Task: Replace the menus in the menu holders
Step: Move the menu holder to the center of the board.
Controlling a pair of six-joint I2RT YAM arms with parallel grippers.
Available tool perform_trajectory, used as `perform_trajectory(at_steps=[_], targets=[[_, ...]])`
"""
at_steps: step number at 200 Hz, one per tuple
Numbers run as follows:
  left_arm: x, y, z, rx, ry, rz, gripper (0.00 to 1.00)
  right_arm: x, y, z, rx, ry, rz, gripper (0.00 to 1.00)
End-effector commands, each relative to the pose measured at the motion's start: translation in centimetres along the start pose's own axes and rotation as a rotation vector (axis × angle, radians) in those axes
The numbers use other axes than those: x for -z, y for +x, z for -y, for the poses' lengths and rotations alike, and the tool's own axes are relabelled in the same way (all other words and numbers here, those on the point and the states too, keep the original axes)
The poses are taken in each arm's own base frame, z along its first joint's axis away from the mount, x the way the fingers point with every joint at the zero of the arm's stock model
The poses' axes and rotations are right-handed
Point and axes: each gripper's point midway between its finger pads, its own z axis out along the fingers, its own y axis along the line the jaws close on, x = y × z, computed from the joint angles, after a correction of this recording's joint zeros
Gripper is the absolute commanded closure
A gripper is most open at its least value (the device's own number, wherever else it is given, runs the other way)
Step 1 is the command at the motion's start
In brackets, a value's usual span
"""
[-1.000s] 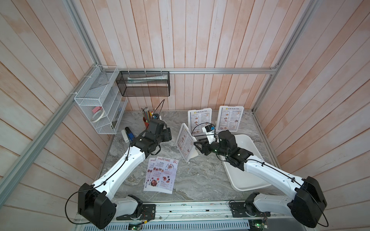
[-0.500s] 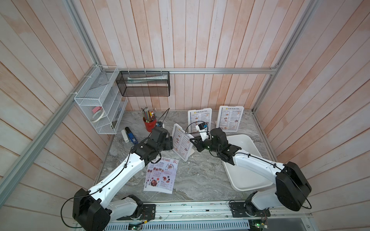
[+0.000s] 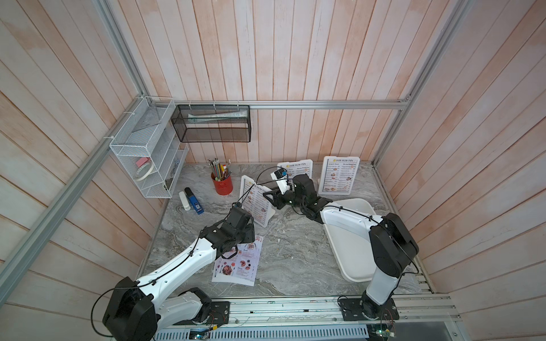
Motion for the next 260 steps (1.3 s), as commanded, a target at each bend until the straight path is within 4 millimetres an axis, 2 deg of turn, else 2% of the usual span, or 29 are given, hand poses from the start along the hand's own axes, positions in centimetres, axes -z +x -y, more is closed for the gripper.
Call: perform_trajectory(at_steps=[1, 14, 40, 72, 105, 149, 180, 217, 242, 260], targets=[[-1.7, -1.4, 2.4, 0.025, 0.082, 0.032, 0.35, 1.5, -2.9, -0.3, 0.052, -0.036, 0.020, 0.55], [-2.8, -2.2, 3.5, 0.023, 0.103, 0.035, 0.39, 3.2, -4.0, -0.9, 0.077, -0.044, 0.020, 0.48], [-4.9, -4.1, 5.3, 0.020, 0.126, 0.050, 0.44, 7.8, -5.7, -1.5, 0.092, -0.052, 0.036, 0.44], [-6.9, -6.4, 7.0, 0.015, 0.130, 0.074, 0.50, 12.9, -6.1, 0.8, 0.056, 0.055, 0.061, 0.42], [-8.9, -8.5, 6.9, 0.053, 0.084, 0.106, 0.51, 15.8, -5.1, 2.6, 0.014, 0.137, 0.063, 0.42], [-10.8, -11.3, 5.0, 0.117, 0.036, 0.159, 0.51, 16.3, -3.2, 3.3, -0.005, 0.171, 0.032, 0.42], [-11.7, -12.3, 4.0, 0.107, 0.013, 0.168, 0.51, 16.4, -2.6, 4.0, -0.019, 0.198, 0.022, 0.42], [-12.8, -13.4, 2.8, 0.099, 0.005, 0.182, 0.51, 16.3, -1.0, 7.7, -0.118, 0.298, 0.011, 0.42], [-13.3, -14.1, 1.9, 0.095, -0.014, 0.194, 0.51, 14.9, 0.5, 9.8, -0.195, 0.352, 0.003, 0.44], [-13.2, -14.5, 2.1, 0.084, 0.013, 0.201, 0.51, 13.2, 1.1, 10.9, -0.244, 0.382, 0.016, 0.47]])
